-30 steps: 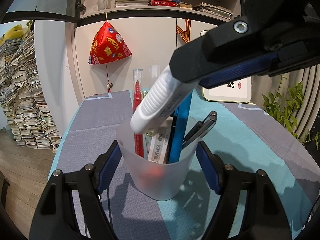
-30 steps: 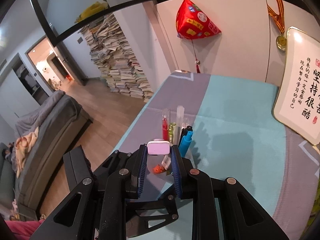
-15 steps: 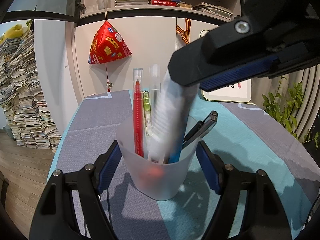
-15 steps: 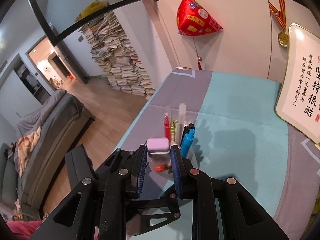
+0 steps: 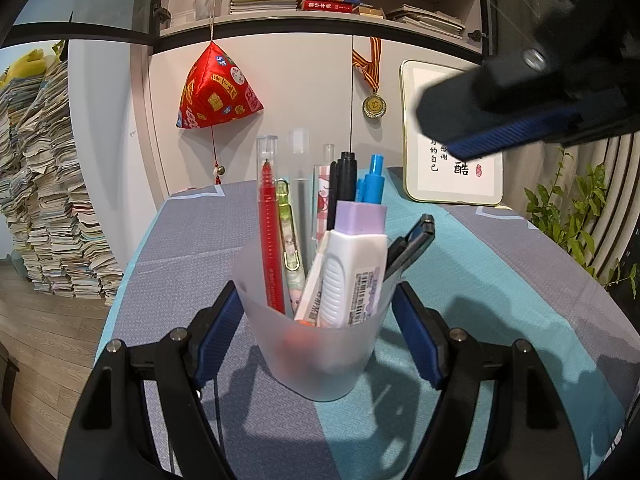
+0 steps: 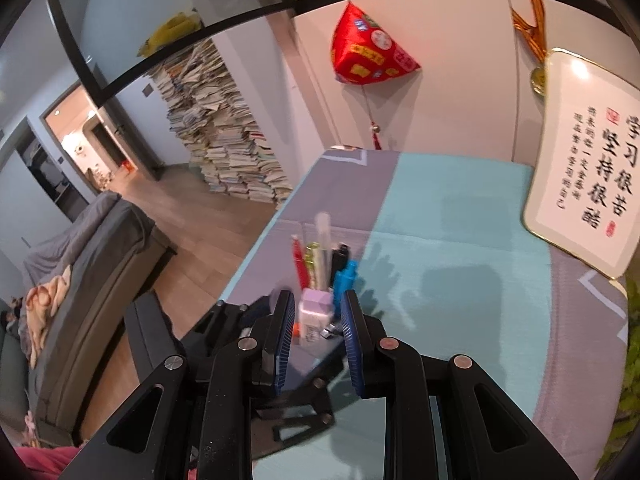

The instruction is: Organize stationery

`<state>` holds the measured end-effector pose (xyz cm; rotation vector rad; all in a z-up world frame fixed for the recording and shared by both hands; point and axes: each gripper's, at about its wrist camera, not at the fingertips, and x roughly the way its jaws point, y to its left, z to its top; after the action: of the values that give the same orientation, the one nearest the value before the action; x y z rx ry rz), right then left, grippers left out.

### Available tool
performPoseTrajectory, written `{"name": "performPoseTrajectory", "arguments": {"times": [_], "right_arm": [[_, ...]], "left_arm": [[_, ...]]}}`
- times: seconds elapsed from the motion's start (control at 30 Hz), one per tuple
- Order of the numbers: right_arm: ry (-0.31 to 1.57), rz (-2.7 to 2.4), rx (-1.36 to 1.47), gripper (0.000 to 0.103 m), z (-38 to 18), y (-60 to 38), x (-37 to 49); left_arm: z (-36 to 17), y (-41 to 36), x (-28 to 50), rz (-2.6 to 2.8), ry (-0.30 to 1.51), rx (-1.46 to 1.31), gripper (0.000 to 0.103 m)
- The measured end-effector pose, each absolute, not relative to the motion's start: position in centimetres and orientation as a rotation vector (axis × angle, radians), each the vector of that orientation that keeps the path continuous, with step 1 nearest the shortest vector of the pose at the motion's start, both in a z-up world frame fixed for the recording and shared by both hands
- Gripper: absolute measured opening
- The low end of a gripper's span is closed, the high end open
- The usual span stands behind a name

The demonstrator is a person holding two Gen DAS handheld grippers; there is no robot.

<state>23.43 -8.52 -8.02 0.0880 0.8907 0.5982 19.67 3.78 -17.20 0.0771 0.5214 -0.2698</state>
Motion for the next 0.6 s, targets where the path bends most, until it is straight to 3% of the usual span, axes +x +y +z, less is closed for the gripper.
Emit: {"name": "performPoseTrajectory", "arguments": {"times": [0.4, 0.6], "right_arm": [[0.912, 0.442, 0.143, 0.024, -11.1, -13.9, 21.3], [0.957, 0.388, 0.218, 0.025, -13.1, -17.0, 19.9]], "left_arm": [[-17.0, 3.8, 19.4, -0.264, 0.514, 0.085, 0.075], [-17.2, 3.4, 20.1, -0.277, 0.537, 0.102, 0.082]]}}
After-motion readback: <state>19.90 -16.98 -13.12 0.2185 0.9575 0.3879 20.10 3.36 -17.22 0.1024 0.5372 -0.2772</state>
